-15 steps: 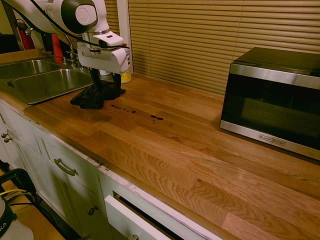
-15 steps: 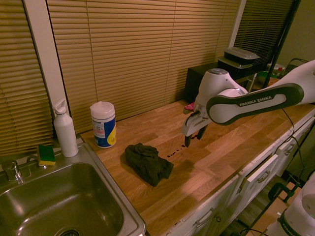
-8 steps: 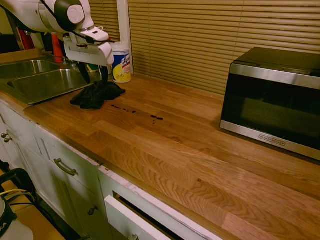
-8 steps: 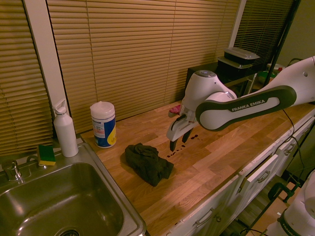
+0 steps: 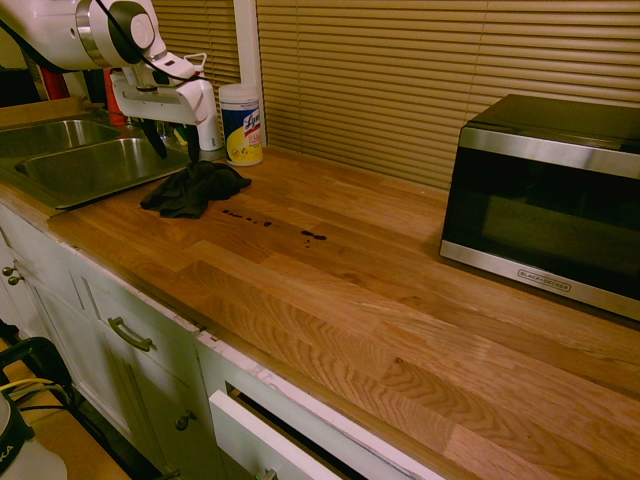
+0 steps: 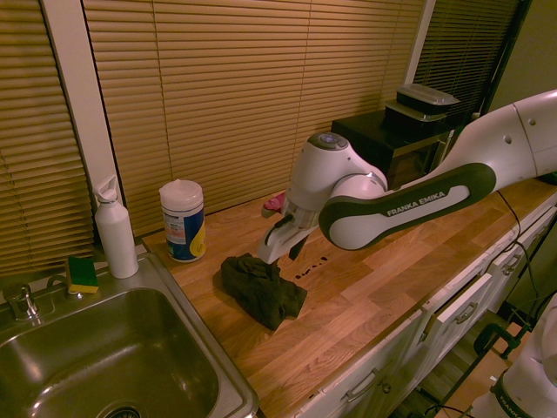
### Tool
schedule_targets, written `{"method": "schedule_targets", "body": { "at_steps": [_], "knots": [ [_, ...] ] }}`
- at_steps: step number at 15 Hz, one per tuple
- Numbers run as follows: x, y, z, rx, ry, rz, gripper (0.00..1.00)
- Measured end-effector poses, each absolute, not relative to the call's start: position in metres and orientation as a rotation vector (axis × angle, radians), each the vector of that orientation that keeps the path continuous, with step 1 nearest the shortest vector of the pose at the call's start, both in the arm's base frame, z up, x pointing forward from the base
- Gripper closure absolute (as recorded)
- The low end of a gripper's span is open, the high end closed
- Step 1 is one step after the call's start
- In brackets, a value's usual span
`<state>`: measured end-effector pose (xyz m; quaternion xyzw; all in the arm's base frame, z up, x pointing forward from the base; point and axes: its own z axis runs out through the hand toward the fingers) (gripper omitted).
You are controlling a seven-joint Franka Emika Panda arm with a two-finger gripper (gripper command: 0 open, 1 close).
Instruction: Clear the spill
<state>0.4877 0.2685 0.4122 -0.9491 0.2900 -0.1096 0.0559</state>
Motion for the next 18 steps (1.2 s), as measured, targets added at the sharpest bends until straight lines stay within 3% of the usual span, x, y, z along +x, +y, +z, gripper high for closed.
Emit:
{"method": "schedule_targets", "body": {
  "at_steps": [11,12,18],
  "knots": [
    [0.522,0.283,0.358,-2.874,0.975,-0.296,0.00],
    [0.526,0.284,0.352,-2.877,0.979,-0.285,1.00],
    [0.534,0.289,0.338,-2.890,0.993,-0.262,1.00]
  ]
}}
